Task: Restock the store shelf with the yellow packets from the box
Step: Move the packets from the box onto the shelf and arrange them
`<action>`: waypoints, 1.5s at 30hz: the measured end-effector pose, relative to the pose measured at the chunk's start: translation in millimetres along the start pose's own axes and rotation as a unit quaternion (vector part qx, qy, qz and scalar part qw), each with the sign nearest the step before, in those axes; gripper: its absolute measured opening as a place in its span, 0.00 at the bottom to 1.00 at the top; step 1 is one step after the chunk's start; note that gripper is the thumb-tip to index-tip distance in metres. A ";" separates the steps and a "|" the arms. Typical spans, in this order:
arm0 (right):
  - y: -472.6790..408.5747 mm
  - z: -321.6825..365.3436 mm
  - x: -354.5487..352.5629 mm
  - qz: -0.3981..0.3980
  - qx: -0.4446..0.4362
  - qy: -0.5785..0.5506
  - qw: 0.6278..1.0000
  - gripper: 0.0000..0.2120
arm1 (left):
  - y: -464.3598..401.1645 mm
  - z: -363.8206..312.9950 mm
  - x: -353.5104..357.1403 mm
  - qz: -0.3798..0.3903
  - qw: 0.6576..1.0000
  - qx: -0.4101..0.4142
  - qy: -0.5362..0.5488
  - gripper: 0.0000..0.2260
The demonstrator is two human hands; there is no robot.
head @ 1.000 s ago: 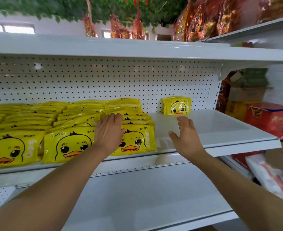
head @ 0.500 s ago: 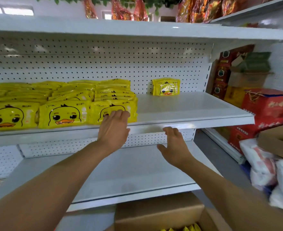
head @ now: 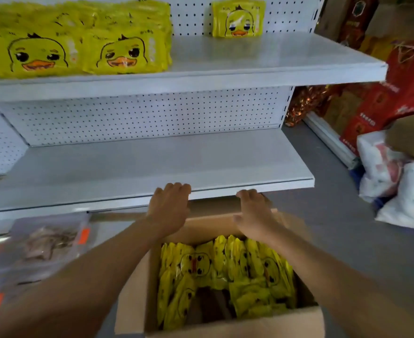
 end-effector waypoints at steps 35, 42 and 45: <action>20.1 -155.0 279.4 0.185 0.215 -0.069 0.956 0.24 | 95.8 -1.9 414.9 0.387 0.895 -0.173 0.137 0.24; 17.5 -163.0 289.4 0.175 0.226 -0.086 0.954 0.20 | 91.8 -7.0 415.1 0.354 0.911 -0.146 0.152 0.13; 15.0 -162.1 287.2 0.171 0.229 -0.082 0.955 0.19 | 80.7 -7.1 403.2 0.340 0.919 -0.128 0.153 0.13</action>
Point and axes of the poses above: each hand's wrist, its own y-axis away from the middle knuckle, its own x-axis out of the palm, z = x × y, the point moved 9 cm from there along -y, towards the middle knuckle, and after that the axes turned 4 degrees about -z, right-handed, at the moved point
